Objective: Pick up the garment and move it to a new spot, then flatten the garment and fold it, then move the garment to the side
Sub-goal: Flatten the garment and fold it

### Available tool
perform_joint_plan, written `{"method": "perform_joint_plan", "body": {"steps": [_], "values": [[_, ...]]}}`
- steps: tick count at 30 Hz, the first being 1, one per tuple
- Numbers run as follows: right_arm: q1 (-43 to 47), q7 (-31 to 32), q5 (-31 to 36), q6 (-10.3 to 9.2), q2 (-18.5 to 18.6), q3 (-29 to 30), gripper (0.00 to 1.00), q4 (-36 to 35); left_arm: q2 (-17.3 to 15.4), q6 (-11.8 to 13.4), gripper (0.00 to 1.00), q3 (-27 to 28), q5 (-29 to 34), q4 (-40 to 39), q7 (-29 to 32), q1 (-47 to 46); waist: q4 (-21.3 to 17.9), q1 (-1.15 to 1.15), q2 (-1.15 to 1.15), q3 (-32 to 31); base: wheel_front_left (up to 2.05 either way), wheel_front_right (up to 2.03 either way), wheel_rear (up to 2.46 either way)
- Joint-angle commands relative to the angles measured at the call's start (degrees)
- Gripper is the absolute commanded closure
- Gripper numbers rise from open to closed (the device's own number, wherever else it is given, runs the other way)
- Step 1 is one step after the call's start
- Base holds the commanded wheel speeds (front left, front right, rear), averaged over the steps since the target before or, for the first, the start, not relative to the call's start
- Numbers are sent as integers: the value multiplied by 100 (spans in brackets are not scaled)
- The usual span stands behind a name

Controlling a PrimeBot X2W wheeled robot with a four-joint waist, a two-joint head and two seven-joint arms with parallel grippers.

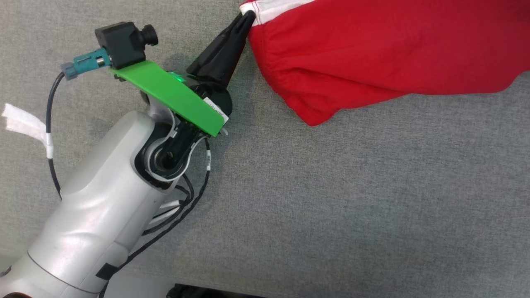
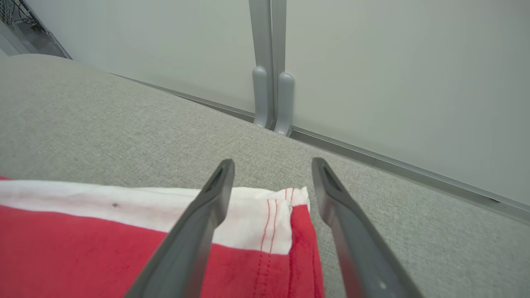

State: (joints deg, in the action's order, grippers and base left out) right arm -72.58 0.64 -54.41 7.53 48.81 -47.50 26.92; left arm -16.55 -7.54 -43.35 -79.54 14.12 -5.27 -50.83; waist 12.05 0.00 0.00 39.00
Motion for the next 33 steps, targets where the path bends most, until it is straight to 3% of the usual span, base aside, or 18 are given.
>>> {"method": "perform_joint_plan", "body": {"steps": [1, 4, 9, 14, 18, 20, 26, 33], "values": [[14, -229, 7, -10, -28, -48, 0, 29, -122, 14, 0, -18, 110, 77, -111, 98, -60, 0, 0, -150, 0, 0, 0], [218, -747, 0, -10, -111, -147, 0, 37, -269, 94, 0, -40, 509, 128, -487, 260, -151, 0, 0, -391, 0, 0, 0], [737, -1428, -44, -10, -300, -287, 0, 4, -501, 874, 0, 149, 1579, 55, -961, 861, -352, 0, 0, -943, 0, 0, 0], [1514, -1588, 96, -10, -627, -4, 0, -15, -324, 1562, 0, 782, 3117, -585, -986, 2002, -483, 0, 0, -1537, 0, 0, 0], [2341, -1582, 404, -10, -951, 554, 0, -152, -89, 1846, 0, 1220, 4233, -1054, -990, 2883, -533, 0, 0, -1942, 0, 0, 0], [2737, -1583, 559, -10, -1103, 812, 0, -213, 115, 1922, 0, 1400, 4630, -1209, -989, 3315, -518, 0, 0, -2118, 0, 0, 0], [3715, -1583, 913, -10, -1433, 1463, 0, -297, 609, 1824, 0, 1817, 5461, -1499, -991, 4152, -382, 0, 0, -2476, 0, 0, 0], [4369, -1582, 1130, -10, -1668, 1934, 0, -264, 957, 1839, 0, 2060, 6560, -1688, -990, 4742, -169, 0, 0, -2689, 0, 0, 0]]}}
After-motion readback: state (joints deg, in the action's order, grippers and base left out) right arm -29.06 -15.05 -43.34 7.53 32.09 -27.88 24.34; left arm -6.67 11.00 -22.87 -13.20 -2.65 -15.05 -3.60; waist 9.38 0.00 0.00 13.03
